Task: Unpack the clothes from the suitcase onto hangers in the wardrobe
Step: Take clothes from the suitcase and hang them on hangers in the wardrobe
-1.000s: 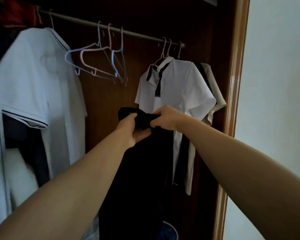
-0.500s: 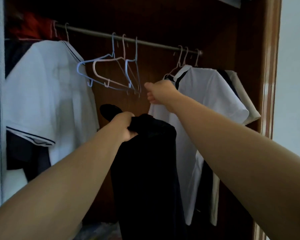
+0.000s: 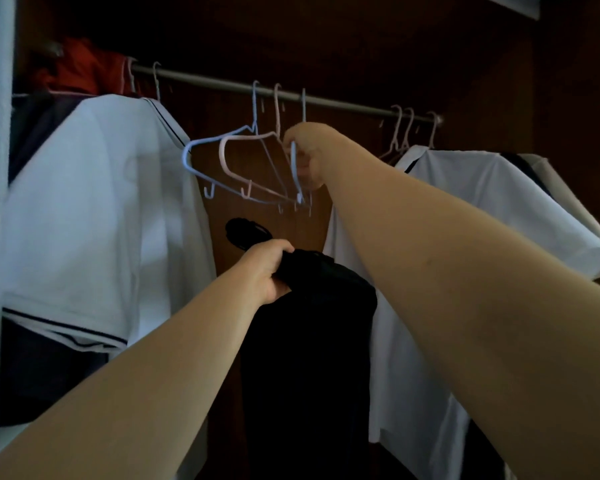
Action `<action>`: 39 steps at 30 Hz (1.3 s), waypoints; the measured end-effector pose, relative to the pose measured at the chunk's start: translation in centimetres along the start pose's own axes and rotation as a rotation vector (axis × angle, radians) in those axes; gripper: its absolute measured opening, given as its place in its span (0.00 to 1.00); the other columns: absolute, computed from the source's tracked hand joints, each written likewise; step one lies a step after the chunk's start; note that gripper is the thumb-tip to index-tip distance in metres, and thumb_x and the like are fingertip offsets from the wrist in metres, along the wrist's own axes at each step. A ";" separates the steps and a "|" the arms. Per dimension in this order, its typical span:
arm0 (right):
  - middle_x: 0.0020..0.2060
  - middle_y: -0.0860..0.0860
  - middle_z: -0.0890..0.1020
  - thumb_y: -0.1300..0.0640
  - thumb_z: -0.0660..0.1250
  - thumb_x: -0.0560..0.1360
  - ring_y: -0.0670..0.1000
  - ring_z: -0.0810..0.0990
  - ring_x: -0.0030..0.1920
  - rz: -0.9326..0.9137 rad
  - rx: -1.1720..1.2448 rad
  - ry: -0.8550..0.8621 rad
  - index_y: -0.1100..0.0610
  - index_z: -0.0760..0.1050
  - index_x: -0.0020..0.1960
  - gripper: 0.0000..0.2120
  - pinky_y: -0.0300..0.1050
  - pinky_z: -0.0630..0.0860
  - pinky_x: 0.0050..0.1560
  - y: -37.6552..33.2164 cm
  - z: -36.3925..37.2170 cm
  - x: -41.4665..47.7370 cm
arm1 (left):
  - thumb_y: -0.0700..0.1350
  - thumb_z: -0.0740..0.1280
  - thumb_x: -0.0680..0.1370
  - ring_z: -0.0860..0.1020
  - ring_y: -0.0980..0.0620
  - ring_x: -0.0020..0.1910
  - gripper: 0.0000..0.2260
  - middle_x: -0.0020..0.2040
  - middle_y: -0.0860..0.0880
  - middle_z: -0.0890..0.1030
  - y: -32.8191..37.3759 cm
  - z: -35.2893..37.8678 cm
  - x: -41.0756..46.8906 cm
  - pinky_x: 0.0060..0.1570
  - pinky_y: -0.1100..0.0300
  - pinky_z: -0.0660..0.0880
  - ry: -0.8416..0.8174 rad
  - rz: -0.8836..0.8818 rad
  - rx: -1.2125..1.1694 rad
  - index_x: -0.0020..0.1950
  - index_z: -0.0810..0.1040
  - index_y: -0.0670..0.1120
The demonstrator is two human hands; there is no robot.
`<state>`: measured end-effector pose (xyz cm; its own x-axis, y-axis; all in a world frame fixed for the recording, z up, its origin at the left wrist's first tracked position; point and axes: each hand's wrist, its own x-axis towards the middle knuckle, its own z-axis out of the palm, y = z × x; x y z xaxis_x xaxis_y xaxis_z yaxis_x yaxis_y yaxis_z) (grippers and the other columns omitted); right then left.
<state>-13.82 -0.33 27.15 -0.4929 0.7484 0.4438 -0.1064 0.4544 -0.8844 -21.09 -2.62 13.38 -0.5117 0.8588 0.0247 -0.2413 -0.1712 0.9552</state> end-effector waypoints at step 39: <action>0.33 0.62 0.80 0.74 0.57 0.71 0.60 0.83 0.41 -0.299 -0.655 -0.019 0.66 0.72 0.37 0.09 0.49 0.80 0.46 17.7 -22.1 -19.9 | 0.40 0.57 0.82 0.81 0.46 0.40 0.10 0.41 0.42 0.81 -7.8 11.4 -5.0 0.44 0.52 0.78 -0.311 0.119 -0.436 0.49 0.76 0.38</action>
<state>13.19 3.49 5.81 -0.5396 0.5406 0.6455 0.2974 0.8396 -0.4546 -7.26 -0.10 9.18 -0.3043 0.9121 0.2747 -0.5499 -0.4037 0.7312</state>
